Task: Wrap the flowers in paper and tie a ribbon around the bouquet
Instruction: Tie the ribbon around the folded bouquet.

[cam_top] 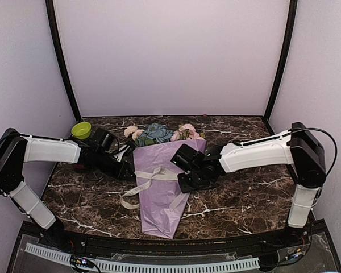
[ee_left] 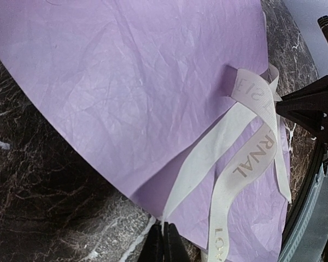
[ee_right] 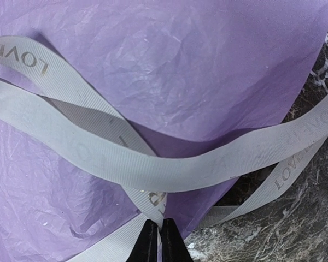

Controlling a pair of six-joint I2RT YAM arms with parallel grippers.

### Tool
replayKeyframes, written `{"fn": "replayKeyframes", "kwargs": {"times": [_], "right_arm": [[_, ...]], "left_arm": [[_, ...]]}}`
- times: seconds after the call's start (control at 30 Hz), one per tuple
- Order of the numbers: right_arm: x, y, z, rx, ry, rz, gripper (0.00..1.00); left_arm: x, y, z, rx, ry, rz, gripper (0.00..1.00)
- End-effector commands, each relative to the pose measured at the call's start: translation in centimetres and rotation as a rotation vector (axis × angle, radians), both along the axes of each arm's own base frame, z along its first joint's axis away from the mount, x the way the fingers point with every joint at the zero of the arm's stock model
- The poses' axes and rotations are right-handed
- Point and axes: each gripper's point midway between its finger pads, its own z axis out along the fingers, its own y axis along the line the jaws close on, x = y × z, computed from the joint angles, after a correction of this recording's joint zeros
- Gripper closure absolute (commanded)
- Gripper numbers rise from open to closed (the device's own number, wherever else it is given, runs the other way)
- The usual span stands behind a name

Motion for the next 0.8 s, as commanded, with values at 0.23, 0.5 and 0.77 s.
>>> {"fn": "replayKeyframes", "kwargs": {"times": [0.23,0.5,0.77], "right_arm": [[0.8,1.6,-0.6,0.02,-0.001,0.039,0.89],[1.2,1.4,-1.1,-0.007,0.0,0.02,0.95],[1.0,1.5,-0.3,0.062,0.011,0.031,1.0]], "left_arm": [[-0.3,0.0,1.0,-0.01,-0.031,-0.016,1.0],[-0.3,-0.1,1.0,-0.017,-0.03,-0.016,1.0],[0.0,0.2,1.2,-0.007,-0.052,0.001,1.0]]}}
